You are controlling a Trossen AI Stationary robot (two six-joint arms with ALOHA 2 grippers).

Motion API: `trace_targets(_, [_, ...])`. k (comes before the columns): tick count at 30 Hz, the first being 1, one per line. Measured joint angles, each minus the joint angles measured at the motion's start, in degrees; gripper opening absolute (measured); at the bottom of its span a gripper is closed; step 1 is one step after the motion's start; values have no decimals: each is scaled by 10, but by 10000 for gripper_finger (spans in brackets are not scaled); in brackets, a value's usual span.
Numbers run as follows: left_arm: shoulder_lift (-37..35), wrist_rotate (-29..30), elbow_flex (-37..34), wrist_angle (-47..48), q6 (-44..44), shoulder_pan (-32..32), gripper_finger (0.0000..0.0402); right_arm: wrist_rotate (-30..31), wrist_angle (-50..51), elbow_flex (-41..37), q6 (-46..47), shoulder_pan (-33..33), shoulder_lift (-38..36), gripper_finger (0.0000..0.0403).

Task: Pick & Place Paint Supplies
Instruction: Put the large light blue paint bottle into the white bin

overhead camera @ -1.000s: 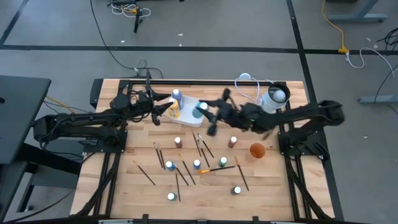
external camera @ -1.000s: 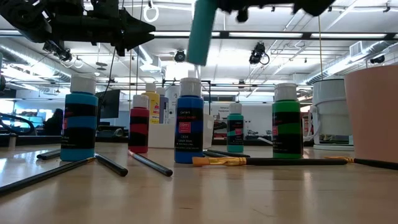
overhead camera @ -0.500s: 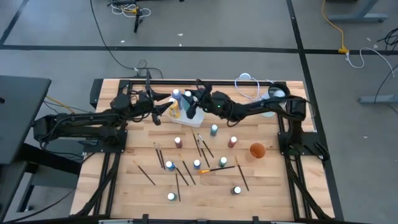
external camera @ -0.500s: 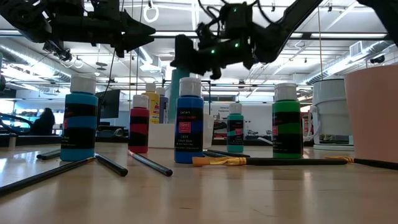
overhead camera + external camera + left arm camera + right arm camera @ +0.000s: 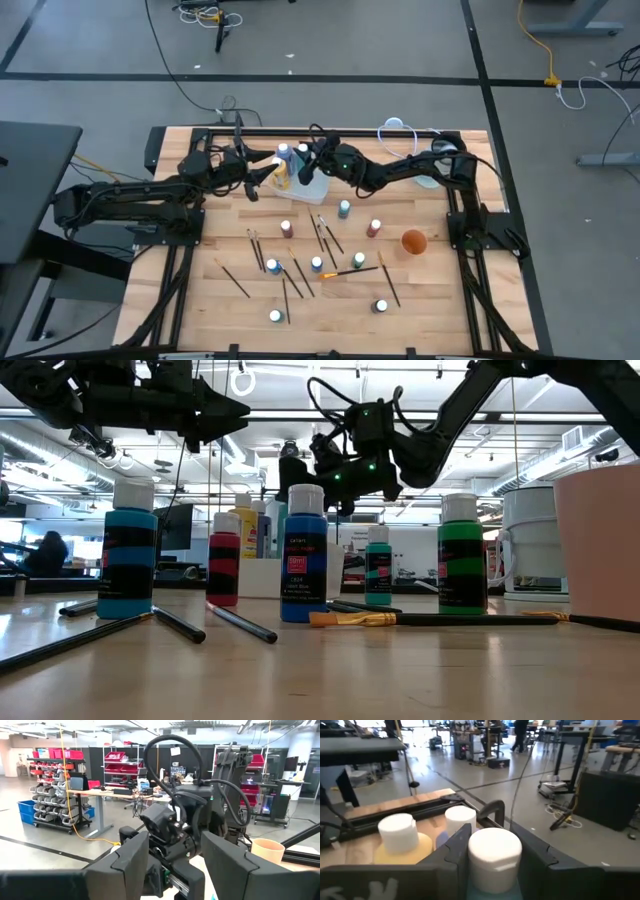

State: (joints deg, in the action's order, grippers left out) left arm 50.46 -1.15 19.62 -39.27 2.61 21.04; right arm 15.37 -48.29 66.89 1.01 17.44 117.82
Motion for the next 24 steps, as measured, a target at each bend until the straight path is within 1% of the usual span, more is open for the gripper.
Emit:
trace_targets(2, [0, 0, 0, 0, 0, 0, 193, -22, 0, 0, 8, 5, 0, 117])
trace_targets(4, [0, 0, 0, 0, 0, 0, 193, -31, 2, 0, 14, 6, 0, 117])
trace_targets(9, [0, 0, 0, -5, 0, 0, 193, -33, 28, 0, 18, 5, 0, 118])
trace_targets(14, [0, 0, 0, -9, 0, 0, 193, -34, 26, 3, 44, 6, 0, 118])
trace_targets(19, [0, 0, 0, -14, 0, 0, 193, -33, 68, 45, 46, 6, 6, 118])
trace_targets(22, [0, 0, 0, -14, 0, 0, 193, -33, 117, 77, 54, 8, 21, 118])
trace_targets(24, [0, 0, 0, -14, 0, 0, 193, -27, 129, 88, 60, 8, 33, 118])
